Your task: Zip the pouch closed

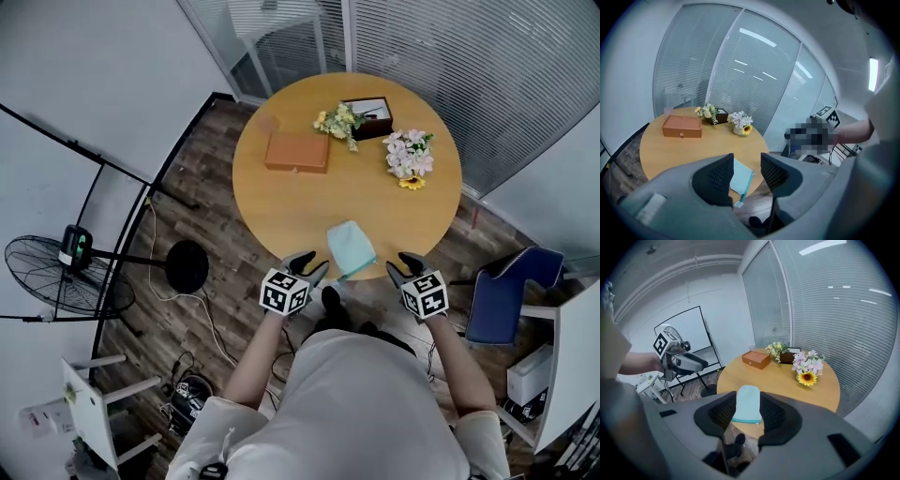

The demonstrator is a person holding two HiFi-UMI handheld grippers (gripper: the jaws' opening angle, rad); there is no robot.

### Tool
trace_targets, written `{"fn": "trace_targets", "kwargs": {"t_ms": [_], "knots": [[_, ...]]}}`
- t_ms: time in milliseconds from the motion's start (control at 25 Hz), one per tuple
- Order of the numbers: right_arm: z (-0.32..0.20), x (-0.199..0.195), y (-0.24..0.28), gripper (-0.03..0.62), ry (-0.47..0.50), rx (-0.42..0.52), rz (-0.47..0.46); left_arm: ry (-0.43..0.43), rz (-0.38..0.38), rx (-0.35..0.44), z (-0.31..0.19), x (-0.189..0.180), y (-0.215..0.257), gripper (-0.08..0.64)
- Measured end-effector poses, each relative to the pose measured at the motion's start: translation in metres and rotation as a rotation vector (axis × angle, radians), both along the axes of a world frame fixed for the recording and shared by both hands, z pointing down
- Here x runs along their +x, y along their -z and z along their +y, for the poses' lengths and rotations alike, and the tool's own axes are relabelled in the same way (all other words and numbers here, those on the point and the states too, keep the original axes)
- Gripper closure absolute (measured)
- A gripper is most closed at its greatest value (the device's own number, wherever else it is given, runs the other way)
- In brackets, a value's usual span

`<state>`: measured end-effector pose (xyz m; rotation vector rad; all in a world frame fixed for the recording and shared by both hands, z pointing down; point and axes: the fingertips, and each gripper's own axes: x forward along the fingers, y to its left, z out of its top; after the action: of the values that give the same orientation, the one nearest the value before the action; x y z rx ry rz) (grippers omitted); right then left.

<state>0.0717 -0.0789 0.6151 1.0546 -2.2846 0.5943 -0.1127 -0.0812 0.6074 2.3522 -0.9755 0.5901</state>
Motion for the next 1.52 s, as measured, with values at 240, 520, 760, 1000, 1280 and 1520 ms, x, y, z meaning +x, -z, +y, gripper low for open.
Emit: {"fn": "trace_targets", "kwargs": {"t_ms": [240,520,760,1000,1280,1520], "knots": [[0.040,0.031,0.036,0.482,0.011,0.073,-0.029,0.061,0.013,0.059,0.046,0.026,0.037,0.382],[0.092,0.047,0.067,0.526,0.033,0.143,-0.053,0.109,0.001,0.109,0.106,0.044,0.067,0.396],[0.128,0.053,0.081,0.543,0.056,0.168,-0.093,0.155,0.017,0.116,0.155,0.047,0.083,0.445],[0.153,0.046,0.111,0.555,0.053,0.220,-0.091,0.176,0.025,0.152,0.187,0.031,0.107,0.477],[0.168,0.031,0.150,0.574,0.026,0.316,-0.099,0.156,0.052,0.234,0.202,0.011,0.146,0.504],[0.173,0.011,0.178,0.588,-0.006,0.364,-0.113,0.115,0.098,0.284,0.200,-0.010,0.176,0.540]]}}
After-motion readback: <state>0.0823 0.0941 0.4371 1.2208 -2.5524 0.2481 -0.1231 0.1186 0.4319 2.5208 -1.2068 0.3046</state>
